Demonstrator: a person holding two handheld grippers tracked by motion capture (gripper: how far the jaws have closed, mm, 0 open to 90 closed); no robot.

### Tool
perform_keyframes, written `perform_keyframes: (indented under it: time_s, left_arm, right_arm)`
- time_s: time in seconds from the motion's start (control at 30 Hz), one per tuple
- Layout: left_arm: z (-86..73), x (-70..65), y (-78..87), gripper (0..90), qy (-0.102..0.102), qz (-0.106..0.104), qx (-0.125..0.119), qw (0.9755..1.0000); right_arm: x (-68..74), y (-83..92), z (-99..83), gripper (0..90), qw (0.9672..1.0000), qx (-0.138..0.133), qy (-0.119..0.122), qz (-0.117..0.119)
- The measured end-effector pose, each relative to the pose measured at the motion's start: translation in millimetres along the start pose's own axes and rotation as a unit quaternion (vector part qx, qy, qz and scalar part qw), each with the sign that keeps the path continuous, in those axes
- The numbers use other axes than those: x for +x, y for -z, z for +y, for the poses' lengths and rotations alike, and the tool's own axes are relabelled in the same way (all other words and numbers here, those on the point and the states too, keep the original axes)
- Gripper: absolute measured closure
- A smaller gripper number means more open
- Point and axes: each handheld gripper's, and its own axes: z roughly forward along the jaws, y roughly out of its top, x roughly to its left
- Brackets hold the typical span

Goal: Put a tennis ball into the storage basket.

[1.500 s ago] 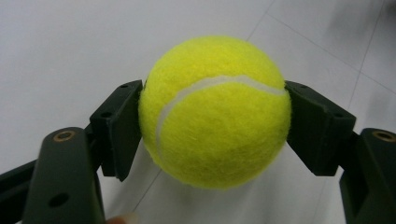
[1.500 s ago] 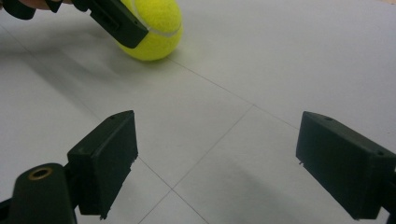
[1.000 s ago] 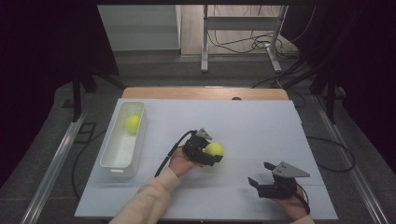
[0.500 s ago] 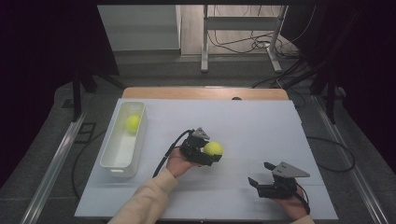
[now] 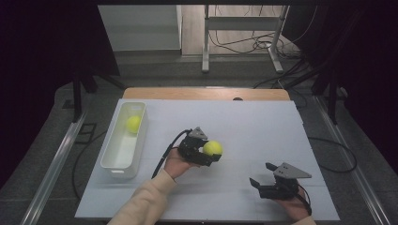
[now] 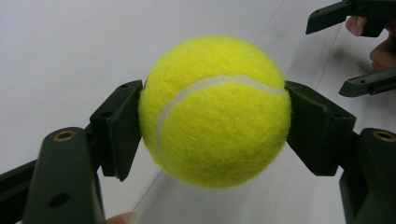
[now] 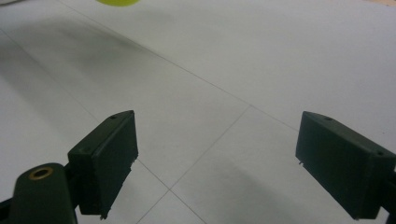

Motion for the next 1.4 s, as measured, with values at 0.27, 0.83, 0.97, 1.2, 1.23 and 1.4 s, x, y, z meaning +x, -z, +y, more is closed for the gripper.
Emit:
perform_keyframes:
  time_s: [0.27,0.83,0.97,1.2,1.23,1.4]
  left_arm:
    - [0.0,-0.2,7.4,26.3,-0.002,0.002,-0.011,0.9999]
    - [-1.7,0.1,26.7,26.3,0.003,0.006,-0.038,0.9993]
    - [-1.6,2.3,34.0,26.3,0.006,0.01,-0.047,0.9988]
    - [-0.2,3.9,44.2,26.3,0.008,0.013,-0.06,0.9981]
    - [0.0,4.2,45.4,26.3,0.009,0.014,-0.062,0.998]
    - [0.4,4.7,49.7,26.3,0.008,0.014,-0.068,0.9976]
  right_arm:
    - [-0.3,0.4,0.1,13.6,1.0,-0.003,-0.001,-0.001]
    - [-0.6,0.0,-0.2,13.6,1.0,0.0,0.0,-0.002]
    - [-0.4,0.1,0.0,13.6,1.0,0.001,0.0,-0.003]
    - [-0.5,-0.1,-0.2,13.6,1.0,0.003,0.0,-0.003]
    - [-0.5,-0.4,-0.3,13.6,1.0,0.002,0.0,-0.003]
    - [-0.4,-0.3,-0.2,13.6,1.0,0.003,0.0,-0.003]
